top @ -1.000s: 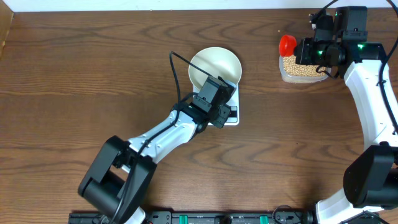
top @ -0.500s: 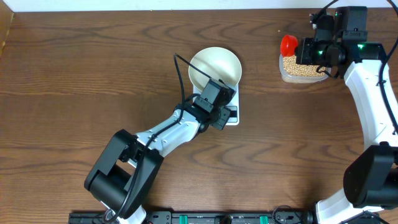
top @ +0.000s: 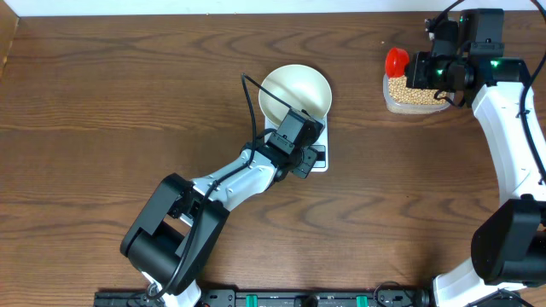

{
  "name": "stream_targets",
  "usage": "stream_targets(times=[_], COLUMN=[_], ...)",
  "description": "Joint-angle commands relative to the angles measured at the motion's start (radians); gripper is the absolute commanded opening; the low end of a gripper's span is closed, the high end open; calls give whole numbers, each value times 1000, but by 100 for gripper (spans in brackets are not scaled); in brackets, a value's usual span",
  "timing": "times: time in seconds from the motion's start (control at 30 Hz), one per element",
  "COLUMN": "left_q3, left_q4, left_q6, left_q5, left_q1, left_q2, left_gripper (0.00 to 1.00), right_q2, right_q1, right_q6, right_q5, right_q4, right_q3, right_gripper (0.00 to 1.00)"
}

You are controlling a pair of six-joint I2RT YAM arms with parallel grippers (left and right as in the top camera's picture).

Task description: Scoop item into bowl and weigh 50g on scale

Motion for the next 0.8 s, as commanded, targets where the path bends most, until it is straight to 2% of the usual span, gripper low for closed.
stream_targets(times=[0.0,0.4,0.77], left_q3=[-2,5,12], left_q4=[-15,-33,-124], left_q6=[10,9,9], left_q5=[-28,-64,-50], left_q1=[-2,-2,-2], left_q2=[50,18,-357], left_gripper=[7,7,7], right_q2=[-8,-8,-8], right_q1=[-2,-2,-2], right_q6=[-13,-13,-12], right_q5=[1,1,-3], right_q4=[-1,1,-13], right_q3=[11,11,11], right_gripper=[1,1,1])
